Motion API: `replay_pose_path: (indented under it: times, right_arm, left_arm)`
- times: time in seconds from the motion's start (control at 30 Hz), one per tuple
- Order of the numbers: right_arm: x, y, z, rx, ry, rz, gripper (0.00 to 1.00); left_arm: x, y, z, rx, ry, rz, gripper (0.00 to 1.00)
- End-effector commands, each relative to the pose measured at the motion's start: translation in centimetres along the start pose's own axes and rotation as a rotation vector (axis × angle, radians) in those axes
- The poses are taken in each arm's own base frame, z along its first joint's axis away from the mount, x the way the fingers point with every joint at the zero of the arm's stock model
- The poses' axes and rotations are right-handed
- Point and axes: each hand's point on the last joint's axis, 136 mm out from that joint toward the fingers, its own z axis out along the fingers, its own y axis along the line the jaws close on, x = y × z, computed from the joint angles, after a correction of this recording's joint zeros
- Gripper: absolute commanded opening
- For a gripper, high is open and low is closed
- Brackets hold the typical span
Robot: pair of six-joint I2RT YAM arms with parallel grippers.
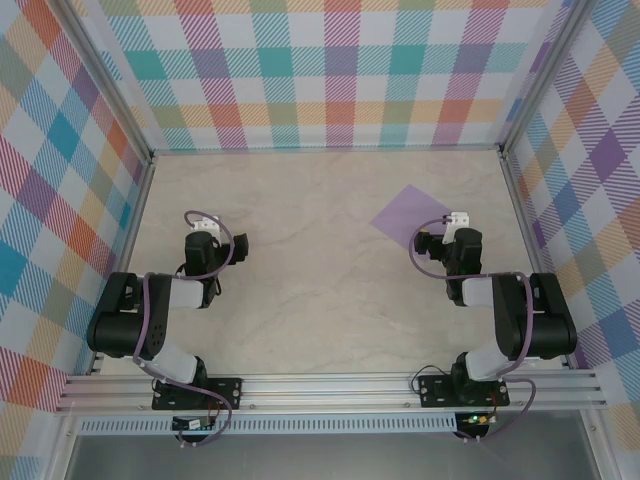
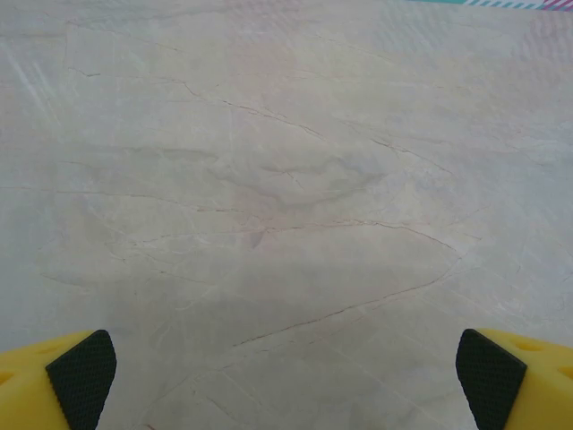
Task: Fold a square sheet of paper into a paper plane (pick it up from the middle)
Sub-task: Move the square sheet of paper to the center of the table.
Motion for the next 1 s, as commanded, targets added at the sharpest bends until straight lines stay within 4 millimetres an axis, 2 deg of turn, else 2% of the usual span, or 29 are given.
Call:
replay_pose_path:
  times: [0.0, 0.87, 0.97]
  right_arm:
    - [-1.0, 0.0, 0.1, -0.013, -0.033, 0.013, 1.0]
    - [-1.1, 0.0, 0.1, -0.011, -0.038, 0.011, 1.0]
    - [-2.8, -1.1, -0.6, 0.061, -0.02, 0.042, 1.0]
  left_arm:
    - [-0.8, -0.2, 0.2, 0.01, -0.02, 0.013, 1.0]
    - [-0.8, -0.2, 0.1, 0.008, -0.026, 0.013, 1.0]
    - [-1.8, 0.3, -0.1, -0.027, -0.025, -0.005, 1.0]
